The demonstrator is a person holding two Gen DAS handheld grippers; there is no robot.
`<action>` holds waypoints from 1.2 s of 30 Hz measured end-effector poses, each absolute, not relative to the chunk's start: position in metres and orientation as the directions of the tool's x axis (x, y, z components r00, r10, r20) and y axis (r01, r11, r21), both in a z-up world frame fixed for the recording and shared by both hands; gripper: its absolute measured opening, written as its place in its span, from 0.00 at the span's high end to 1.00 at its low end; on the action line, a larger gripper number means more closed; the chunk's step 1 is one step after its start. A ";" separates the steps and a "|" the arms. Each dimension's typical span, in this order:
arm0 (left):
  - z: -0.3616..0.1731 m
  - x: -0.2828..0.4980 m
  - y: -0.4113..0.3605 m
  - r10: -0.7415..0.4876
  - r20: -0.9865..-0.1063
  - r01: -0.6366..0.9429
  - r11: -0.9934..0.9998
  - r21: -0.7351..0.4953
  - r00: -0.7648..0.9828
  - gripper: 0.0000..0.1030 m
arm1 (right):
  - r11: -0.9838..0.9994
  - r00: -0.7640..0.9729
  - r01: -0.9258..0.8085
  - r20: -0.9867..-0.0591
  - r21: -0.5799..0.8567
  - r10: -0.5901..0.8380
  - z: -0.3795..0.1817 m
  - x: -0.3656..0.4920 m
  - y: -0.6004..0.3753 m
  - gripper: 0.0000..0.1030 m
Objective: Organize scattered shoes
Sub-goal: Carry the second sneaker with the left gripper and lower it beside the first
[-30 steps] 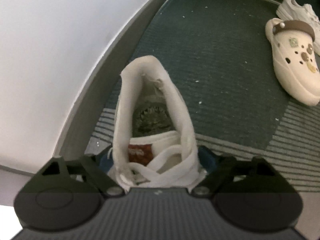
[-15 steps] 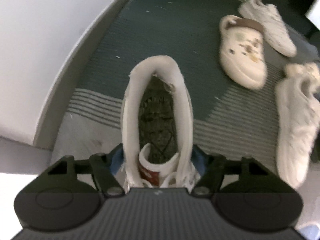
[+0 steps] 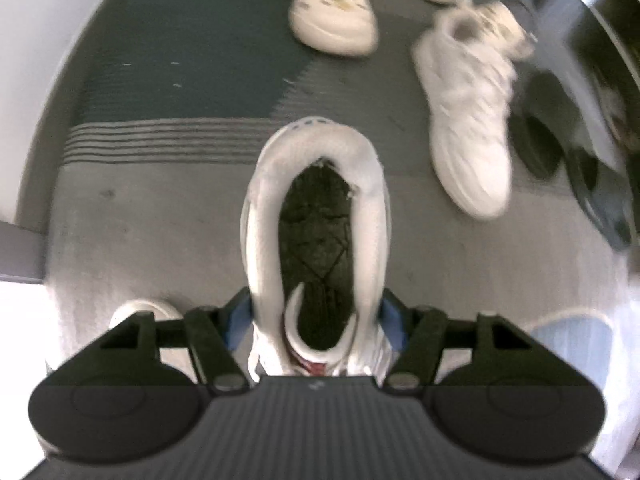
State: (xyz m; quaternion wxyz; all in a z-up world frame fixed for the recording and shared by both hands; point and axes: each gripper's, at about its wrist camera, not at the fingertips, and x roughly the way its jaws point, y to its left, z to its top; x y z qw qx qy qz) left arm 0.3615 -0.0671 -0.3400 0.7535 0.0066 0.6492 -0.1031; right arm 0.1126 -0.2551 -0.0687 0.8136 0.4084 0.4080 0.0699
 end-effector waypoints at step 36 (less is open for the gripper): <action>-0.410 0.324 -0.099 -0.027 -0.988 0.351 0.936 0.029 0.153 0.02 | 0.633 0.675 0.237 -0.594 0.737 0.438 -0.069 0.122 -0.273 0.00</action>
